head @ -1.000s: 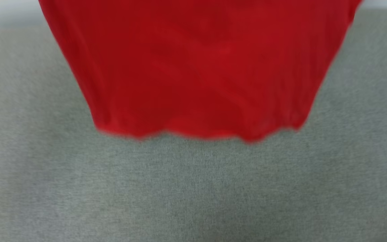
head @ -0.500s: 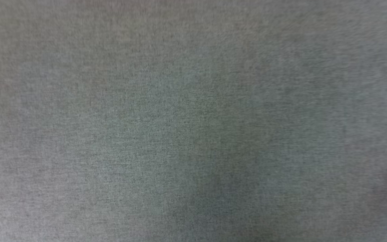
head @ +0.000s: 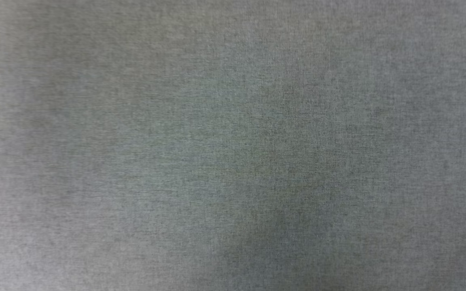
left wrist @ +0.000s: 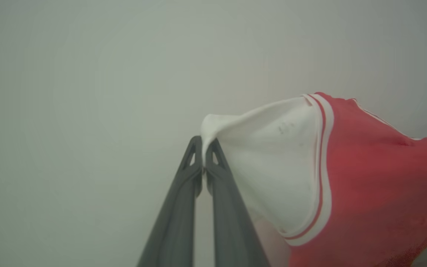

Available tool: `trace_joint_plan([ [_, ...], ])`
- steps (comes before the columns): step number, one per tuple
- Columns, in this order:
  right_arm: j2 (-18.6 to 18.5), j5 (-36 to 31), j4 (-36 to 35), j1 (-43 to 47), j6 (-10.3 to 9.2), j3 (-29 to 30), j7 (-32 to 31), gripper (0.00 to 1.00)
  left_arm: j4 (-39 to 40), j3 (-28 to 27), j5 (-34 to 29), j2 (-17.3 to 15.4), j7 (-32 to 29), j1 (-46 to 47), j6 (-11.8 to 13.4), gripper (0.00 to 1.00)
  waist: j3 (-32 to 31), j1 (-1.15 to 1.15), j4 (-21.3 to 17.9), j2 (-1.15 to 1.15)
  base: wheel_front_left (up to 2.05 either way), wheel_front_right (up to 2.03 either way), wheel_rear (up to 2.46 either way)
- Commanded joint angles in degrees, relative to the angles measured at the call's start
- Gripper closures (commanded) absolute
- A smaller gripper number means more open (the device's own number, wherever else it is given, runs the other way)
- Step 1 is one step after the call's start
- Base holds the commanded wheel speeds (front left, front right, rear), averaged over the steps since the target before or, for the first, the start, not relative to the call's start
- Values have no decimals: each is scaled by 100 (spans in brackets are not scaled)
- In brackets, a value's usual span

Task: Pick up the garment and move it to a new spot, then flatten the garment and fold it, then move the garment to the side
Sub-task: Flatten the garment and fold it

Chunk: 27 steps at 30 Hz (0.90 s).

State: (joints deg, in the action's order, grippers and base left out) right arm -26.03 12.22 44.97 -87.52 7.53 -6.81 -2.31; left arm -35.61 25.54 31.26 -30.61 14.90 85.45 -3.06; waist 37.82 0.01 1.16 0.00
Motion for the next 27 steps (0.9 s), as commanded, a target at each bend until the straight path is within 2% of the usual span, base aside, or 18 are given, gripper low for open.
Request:
trace_joint_plan([
  [1, 4, 30, 26, 125, -8, -33, 26, 100, 7, -15, -3, 21, 34, -204, -7, 100, -95, -1, 38, 0, 0, 0, 0],
  [8, -106, 523, 35, 1528, -8, -358, 179, 100, 499, -82, -208, 278, 40, -2267, -86, 100, -768, -1, 90, 0, 0, 0, 0],
  [12, -347, 757, -267, 2616, -8, -766, 171, 100, 825, -46, -271, 305, 29, -3535, -88, 100, -1278, -1, 120, 0, 0, 0, 0],
  [21, -983, 1812, -1536, 5192, -8, -1185, -91, 100, 1402, -51, 32, 1, 14, -5973, -45, 100, -2305, -1, 120, 0, 0, 0, 0],
  [27, -1523, 1991, -2222, 6565, -9, -1144, -320, 100, 1914, 80, 123, -326, -306, -7092, 139, 100, -2722, -1, 121, 0, 0, 0, 0],
])
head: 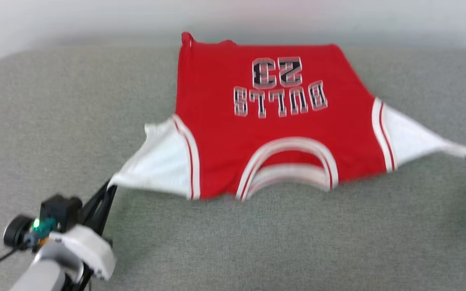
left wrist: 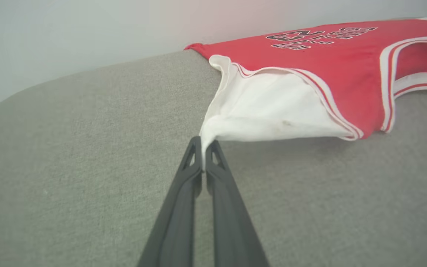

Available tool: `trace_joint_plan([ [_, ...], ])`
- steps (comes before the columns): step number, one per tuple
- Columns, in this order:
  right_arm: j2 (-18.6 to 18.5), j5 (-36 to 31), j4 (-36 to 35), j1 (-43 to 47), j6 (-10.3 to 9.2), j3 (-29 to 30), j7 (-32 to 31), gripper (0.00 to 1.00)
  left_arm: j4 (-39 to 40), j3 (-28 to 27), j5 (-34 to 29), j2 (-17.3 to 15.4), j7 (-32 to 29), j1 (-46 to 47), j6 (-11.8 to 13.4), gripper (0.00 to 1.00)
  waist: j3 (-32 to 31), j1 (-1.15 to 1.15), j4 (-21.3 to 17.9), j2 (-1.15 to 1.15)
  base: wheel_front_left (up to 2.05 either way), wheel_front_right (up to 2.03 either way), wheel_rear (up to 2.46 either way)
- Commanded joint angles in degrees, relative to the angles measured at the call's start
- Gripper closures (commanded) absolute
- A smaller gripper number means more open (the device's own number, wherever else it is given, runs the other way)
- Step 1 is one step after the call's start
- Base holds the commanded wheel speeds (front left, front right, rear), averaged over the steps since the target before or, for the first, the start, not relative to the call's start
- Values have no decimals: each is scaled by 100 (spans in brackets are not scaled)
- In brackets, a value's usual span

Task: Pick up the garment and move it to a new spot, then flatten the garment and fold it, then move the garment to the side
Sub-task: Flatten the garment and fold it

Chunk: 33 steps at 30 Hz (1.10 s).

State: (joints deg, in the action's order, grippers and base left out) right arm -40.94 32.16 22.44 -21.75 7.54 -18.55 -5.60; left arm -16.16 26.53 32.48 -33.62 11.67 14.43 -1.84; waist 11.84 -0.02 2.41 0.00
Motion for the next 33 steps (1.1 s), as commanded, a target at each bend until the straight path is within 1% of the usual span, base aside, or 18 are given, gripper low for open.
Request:
trace_joint_plan([
  [1, -85, -9, -43, 174, -10, 39, -32, 100, 34, -11, 18, -63, -32, -130, 55, 100, -179, 2, -16, 0, 0, 0, 0],
  [6, -260, 98, -401, 948, -10, 166, -318, 100, 233, 22, 76, -280, -216, -716, 220, 100, -468, 2, -77, 0, 0, 0, 0],
  [9, -326, 249, -645, 1392, -10, 292, -568, 100, 346, -2, 168, -357, -282, -1030, 300, 100, -632, 2, -119, 0, 0, 0, 0],
  [12, -497, 188, -978, 1897, -10, 312, -958, 100, 447, 18, 196, -464, -362, -1373, 423, 100, -795, 2, -163, 0, 0, 0, 0],
  [14, -535, 296, -1265, 2218, -10, 427, -1229, 100, 529, 3, 253, -529, -393, -1593, 500, 100, -878, 2, -211, 0, 0, 0, 0],
  [16, -567, 369, -1548, 2550, -11, 581, -1504, 100, 631, 26, 335, -550, -455, -1839, 526, 100, -935, 2, -255, 0, 0, 0, 0],
  [18, -549, 402, -1824, 2855, -10, 754, -1729, 100, 750, 66, 404, -576, -517, -2009, 521, 100, -953, 2, -281, 0, 0, 0, 0],
  [21, -424, 328, -2147, 3182, -10, 1000, -1959, 100, 879, 140, 481, -545, -603, -2158, 497, 100, -920, 2, -295, 0, 0, 0, 0],
  [26, -174, 274, -2439, 3374, -9, 1303, -2222, 100, 1004, 223, 441, -486, -680, -2030, 467, 100, -795, 2, -240, 0, 0, 0, 0],
  [27, -129, 281, -2491, 3335, -9, 1372, -2274, 23, 1036, 231, 436, -480, -692, -1986, 457, 100, -769, 2, -225, 0, 0, 0, 0],
  [28, -62, 362, -2471, 3325, -10, 1456, -2416, 0, 1065, 240, 434, -478, -704, -1958, 450, 100, -742, 2, -203, 0, 0, 0, 0],
  [29, -40, 431, -2556, 3311, -7, 1483, -2575, 0, 1108, 251, 439, -485, -733, -1941, 431, 100, -706, 2, -180, 0, 0, 0, 0],
  [31, 17, 558, -2769, 3134, -7, 1660, -2779, 0, 1208, 341, 492, -508, -839, -1901, 308, 100, -626, 2, -115, 0, 0, 0, 0],
  [33, 105, 615, -2999, 2958, -7, 1851, -3071, 0, 1315, 357, 475, -570, -903, -1875, 275, 100, -526, 2, -38, 0, 0, 0, 0],
])
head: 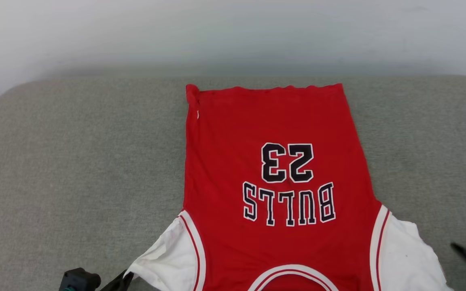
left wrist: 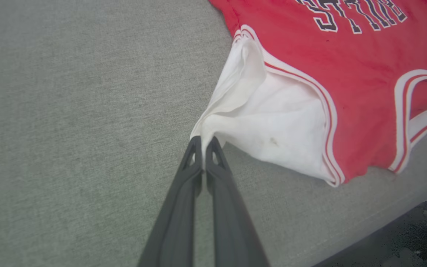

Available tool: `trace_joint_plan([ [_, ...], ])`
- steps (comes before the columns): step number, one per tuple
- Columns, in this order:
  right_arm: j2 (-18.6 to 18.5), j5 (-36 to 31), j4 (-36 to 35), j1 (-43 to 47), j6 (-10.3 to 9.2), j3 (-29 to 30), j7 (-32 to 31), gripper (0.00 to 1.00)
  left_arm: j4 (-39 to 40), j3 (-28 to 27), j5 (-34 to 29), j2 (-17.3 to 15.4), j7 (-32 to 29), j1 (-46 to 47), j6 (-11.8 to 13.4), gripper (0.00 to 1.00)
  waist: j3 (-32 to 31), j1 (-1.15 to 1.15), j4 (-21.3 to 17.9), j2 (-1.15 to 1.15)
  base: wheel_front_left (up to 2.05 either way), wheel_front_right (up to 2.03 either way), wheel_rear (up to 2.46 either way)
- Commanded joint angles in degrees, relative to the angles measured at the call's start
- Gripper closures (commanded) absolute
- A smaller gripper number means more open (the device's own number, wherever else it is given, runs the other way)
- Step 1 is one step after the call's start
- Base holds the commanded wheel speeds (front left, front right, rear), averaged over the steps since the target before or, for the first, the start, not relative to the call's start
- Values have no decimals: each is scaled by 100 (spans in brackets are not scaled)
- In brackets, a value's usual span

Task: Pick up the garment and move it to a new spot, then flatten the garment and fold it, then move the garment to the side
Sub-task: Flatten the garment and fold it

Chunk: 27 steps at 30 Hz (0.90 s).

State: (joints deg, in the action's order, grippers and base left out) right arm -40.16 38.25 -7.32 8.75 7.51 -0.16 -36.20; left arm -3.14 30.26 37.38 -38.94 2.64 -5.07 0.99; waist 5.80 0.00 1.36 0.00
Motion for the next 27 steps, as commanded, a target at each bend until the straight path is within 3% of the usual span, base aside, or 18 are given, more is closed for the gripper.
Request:
trace_joint_plan([
  [1, 73, 0, -140, -190, -4, 88, -215, 0, 81, 18, -72, -77, -20, 90, -35, 100, 134, 0, 107, 0, 0, 0, 0],
  [7, 465, -163, -626, -1106, -3, 718, -1800, 0, 747, 109, -41, 21, -159, 292, -92, 100, 639, 0, 562, 0, 0, 0, 0],
  [11, 595, -426, -611, -2040, -3, 965, -2523, 0, 1244, 214, -186, 79, -365, 612, -125, 100, 1206, 0, 985, 0, 0, 0, 0],
  [18, 721, -1008, 14, -3710, -4, 1147, -3485, 0, 1866, 392, -421, 129, -641, 1006, -150, 100, 1998, 0, 1579, 0, 0, 0, 0],
  [27, 650, -2381, 1282, -6004, -3, 1321, -4513, 0, 2500, 753, -804, 426, -769, 1519, -287, 100, 2874, 0, 2398, 0, 0, 0, 0],
])
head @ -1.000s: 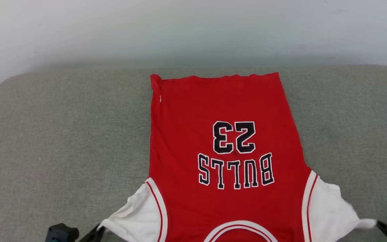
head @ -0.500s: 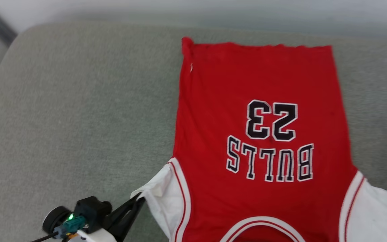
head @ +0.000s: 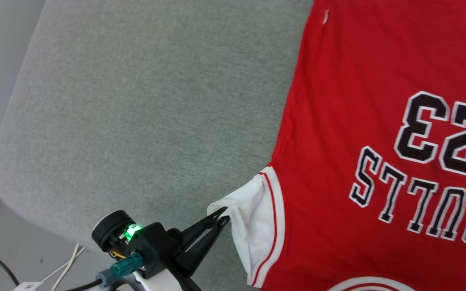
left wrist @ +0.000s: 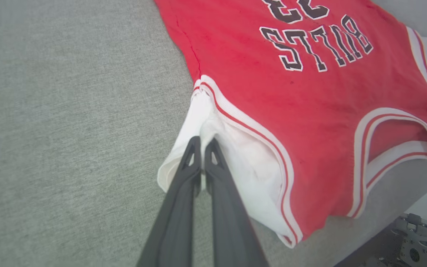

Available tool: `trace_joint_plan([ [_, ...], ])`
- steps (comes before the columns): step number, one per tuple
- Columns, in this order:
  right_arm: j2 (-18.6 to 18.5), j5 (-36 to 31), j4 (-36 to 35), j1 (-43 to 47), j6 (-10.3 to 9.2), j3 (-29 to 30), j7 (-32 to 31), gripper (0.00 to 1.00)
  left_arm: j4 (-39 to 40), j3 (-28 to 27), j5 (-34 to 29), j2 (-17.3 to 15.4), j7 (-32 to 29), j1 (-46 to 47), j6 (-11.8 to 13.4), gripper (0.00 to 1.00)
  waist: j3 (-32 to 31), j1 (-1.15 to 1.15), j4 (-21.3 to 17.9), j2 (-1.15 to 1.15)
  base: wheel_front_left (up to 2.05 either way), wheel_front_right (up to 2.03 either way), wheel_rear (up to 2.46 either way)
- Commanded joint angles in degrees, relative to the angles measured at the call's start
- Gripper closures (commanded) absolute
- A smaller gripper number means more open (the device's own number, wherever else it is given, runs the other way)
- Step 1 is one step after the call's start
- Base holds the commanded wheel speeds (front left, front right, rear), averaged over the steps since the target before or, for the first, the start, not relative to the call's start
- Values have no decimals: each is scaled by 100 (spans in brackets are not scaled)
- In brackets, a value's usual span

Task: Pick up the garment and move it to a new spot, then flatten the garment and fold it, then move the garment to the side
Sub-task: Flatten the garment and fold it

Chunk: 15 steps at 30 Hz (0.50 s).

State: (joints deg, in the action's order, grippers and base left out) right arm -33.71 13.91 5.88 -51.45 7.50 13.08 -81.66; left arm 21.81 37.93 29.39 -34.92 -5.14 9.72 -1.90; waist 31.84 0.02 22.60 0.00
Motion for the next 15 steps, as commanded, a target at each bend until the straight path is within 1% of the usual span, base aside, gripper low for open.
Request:
trace_joint_plan([
  [1, 12, -65, 31, -86, -2, 25, -20, 0, 26, 10, -18, 53, 18, 64, -10, 100, 320, -2, 325, 0, 0, 0, 0],
  [6, -9, -483, 239, -417, -2, 115, -285, 0, 64, 87, -52, 168, 91, 177, -56, 100, 544, -2, 558, 0, 0, 0, 0],
  [9, -71, -605, 317, -483, -2, 151, -344, 0, 21, 124, -30, 271, 172, 197, -45, 100, 653, -2, 688, 0, 0, 0, 0],
  [14, -9, -715, 564, -181, -2, 129, -439, 0, -86, 179, -44, 309, 251, 148, -63, 100, 741, -2, 768, 0, 0, 0, 0],
  [15, 3, -729, 600, -78, -2, 114, -485, 42, -104, 183, -46, 319, 274, 152, -67, 100, 751, -2, 772, 0, 0, 0, 0],
])
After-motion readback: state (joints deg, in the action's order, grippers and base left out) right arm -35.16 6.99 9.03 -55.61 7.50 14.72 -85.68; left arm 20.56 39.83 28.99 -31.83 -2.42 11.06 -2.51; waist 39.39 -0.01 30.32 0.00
